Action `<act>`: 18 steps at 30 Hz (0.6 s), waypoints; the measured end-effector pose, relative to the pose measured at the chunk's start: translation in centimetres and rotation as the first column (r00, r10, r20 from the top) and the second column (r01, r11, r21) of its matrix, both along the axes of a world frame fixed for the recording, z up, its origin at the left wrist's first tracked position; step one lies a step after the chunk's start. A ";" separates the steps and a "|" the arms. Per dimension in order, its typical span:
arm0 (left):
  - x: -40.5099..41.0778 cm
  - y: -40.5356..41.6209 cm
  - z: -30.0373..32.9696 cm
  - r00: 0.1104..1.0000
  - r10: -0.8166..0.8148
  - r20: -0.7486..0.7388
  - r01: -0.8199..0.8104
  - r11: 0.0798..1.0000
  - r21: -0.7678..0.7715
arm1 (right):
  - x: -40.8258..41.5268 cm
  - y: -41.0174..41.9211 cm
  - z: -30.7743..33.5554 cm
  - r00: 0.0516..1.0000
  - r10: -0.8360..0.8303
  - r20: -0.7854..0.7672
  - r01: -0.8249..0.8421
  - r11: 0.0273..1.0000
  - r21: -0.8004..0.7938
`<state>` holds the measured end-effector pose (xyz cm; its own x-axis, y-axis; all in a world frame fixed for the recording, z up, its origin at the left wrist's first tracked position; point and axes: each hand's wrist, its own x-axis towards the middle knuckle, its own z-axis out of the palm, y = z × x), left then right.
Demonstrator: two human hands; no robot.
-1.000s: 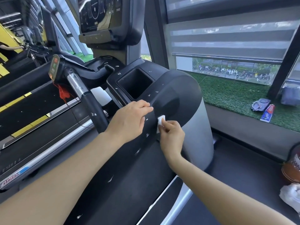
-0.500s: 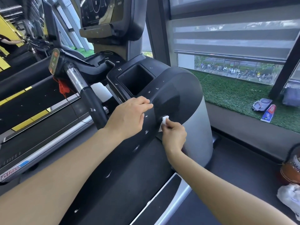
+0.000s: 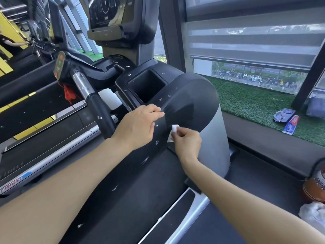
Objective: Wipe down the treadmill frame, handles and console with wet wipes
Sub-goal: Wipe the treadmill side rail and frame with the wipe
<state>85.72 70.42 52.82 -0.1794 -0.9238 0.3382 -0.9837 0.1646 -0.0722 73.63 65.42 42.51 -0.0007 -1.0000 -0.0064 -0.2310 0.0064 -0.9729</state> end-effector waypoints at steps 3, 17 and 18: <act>0.0 0.0 0.1 1.000 0.009 -0.004 -0.009 1.000 0.006 | -0.9 -3.1 1.3 0.995 -0.095 0.034 0.096 0.995 -0.030; 0.3 0.5 0.7 0.998 0.001 -0.066 0.003 0.998 0.056 | 0.6 -1.3 3.5 0.993 -0.046 -0.109 0.002 0.928 -0.374; 0.4 0.8 0.6 0.998 0.006 -0.055 -0.003 0.999 0.050 | 0.2 -2.9 4.0 0.988 -0.071 -0.136 0.021 0.941 -0.337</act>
<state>86.16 71.18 53.46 -0.1576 -0.9405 0.3011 -0.9867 0.1624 -0.0094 73.84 62.54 46.53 -0.0226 -0.9432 0.3314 -0.3763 -0.2991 -0.8769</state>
